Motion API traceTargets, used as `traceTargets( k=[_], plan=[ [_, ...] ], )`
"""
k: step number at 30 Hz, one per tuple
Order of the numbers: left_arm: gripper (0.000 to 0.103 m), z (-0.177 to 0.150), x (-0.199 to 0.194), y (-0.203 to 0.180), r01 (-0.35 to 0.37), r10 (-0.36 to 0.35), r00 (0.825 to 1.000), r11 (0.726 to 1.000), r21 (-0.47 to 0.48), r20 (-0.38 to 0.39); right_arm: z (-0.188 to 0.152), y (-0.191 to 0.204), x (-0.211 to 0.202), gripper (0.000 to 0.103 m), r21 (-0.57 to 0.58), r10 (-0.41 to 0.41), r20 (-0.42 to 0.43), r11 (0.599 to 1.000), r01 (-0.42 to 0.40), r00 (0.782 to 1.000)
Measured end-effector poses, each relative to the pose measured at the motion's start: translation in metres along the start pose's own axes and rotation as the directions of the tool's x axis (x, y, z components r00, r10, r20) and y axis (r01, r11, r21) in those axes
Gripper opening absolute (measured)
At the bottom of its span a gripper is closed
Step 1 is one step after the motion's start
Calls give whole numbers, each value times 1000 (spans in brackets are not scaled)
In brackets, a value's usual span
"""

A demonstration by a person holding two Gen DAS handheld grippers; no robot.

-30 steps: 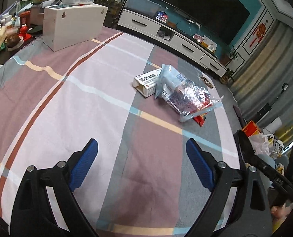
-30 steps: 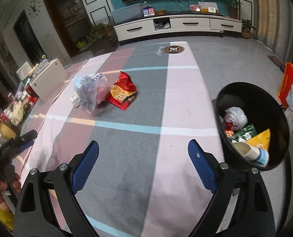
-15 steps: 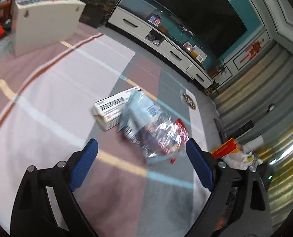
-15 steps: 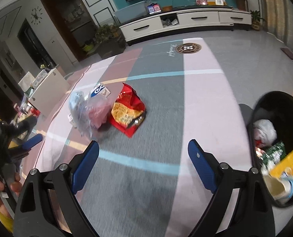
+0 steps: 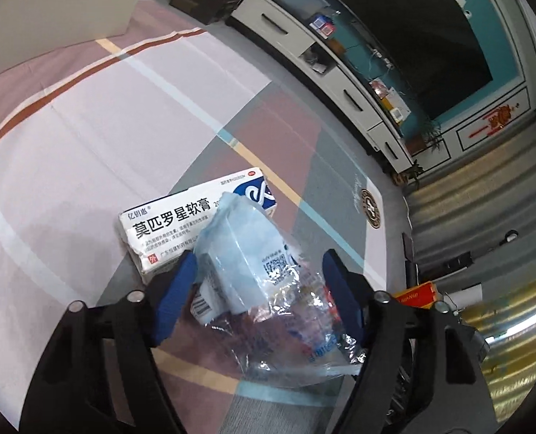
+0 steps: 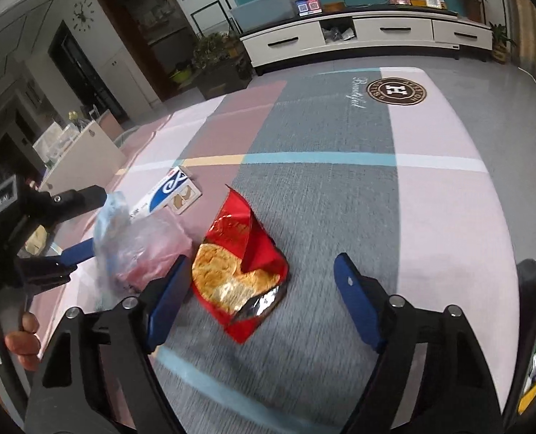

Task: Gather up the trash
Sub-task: 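Grasp the clear plastic bag with the left tool while the right grasps the red chip bag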

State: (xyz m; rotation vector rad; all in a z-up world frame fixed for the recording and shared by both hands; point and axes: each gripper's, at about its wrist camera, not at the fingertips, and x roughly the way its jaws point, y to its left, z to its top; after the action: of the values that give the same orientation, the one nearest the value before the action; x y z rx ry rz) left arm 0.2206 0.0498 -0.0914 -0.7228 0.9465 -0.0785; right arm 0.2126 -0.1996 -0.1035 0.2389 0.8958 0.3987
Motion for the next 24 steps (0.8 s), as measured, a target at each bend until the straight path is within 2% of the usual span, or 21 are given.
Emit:
traceTargets(
  k=[2,5,7,10,13,18,24],
  plan=[
    [52,0,3,2,-19,19,1000,1000,2,-4,1,1,8,67,-6,4,-15,1000,-4,1000],
    [39,-2,4,6,-23,23,1000,1000,3,-10,1,3,11,53,-14,5,-20,1000,-5,1000],
    [21,-3,4,7,-15,15,1000,1000,17,-12,0,3,10,31,-23,6,-19,1000,-6,1000],
    [16,-8,-4,10,-1,1,1000,1000,28,-3,-2,5,8,20,-39,-10,-21,999,10,1000],
    [14,-11,-21,16,27,-27,999,999,40,19,-6,7,-3,17,-44,-32,-2,999,31,1000],
    [14,-15,-71,26,44,-57,992,993,112,116,-14,1,-35,16,7,-53,56,999,53,997],
    [14,-17,-102,27,24,-58,987,976,215,151,-30,5,-76,16,50,-65,111,997,60,992]
  ],
)
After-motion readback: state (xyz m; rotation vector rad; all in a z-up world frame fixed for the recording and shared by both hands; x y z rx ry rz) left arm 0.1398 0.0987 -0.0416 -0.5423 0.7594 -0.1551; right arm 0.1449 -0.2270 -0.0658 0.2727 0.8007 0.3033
